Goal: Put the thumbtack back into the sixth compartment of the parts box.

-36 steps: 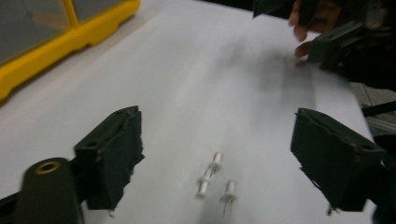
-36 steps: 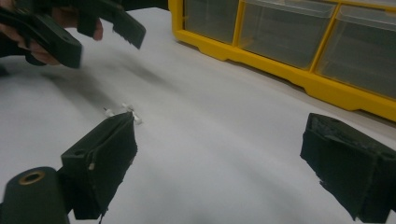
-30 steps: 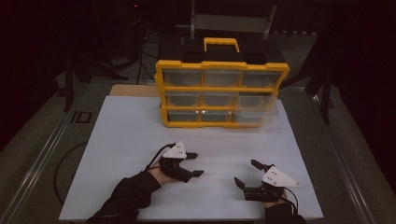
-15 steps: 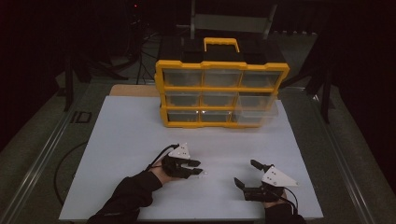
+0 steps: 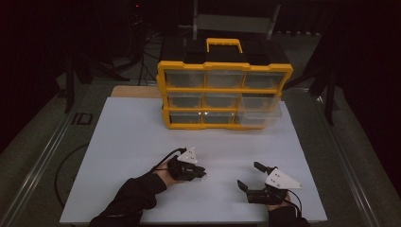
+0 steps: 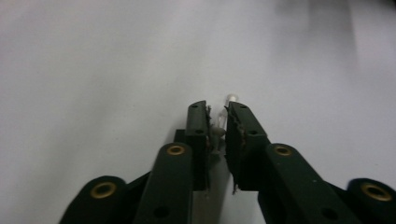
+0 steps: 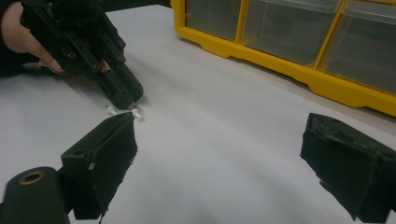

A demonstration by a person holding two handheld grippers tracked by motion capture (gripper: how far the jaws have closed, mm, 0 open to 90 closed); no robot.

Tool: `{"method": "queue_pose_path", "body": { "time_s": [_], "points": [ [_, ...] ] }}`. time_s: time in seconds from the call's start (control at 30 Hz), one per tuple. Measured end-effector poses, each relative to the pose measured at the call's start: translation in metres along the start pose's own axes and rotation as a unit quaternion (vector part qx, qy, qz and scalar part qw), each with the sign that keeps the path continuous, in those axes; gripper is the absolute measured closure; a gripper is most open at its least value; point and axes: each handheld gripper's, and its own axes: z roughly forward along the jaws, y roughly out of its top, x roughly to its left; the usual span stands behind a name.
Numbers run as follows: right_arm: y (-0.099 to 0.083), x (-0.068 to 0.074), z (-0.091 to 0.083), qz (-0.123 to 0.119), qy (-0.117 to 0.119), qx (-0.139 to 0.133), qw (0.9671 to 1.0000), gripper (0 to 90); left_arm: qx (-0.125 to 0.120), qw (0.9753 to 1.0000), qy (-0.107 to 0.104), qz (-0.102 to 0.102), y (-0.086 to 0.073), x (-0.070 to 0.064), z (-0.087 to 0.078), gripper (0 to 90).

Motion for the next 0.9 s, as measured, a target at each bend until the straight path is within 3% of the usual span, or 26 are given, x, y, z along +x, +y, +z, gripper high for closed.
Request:
{"method": "queue_pose_path", "body": {
  "time_s": [0.3,0.63,0.9],
  "points": [
    [0.0002,0.0002,0.0000,-0.002,0.000,0.001,1.0000,10.1,0.001,1.0000,-0.008,0.001,-0.0003,0.0023,0.0002,82.3],
    [-0.0001,0.0001,0.0002,0.001,0.002,0.001,1.0000,10.0,0.003,1.0000,0.003,0.008,0.0001,-0.0008,0.0001,82.8],
    [-0.0001,0.0000,0.0001,0.000,0.001,0.000,1.0000,10.0,0.002,1.0000,-0.003,-0.007,-0.0001,0.0014,-0.0004,82.9]
  ]
}}
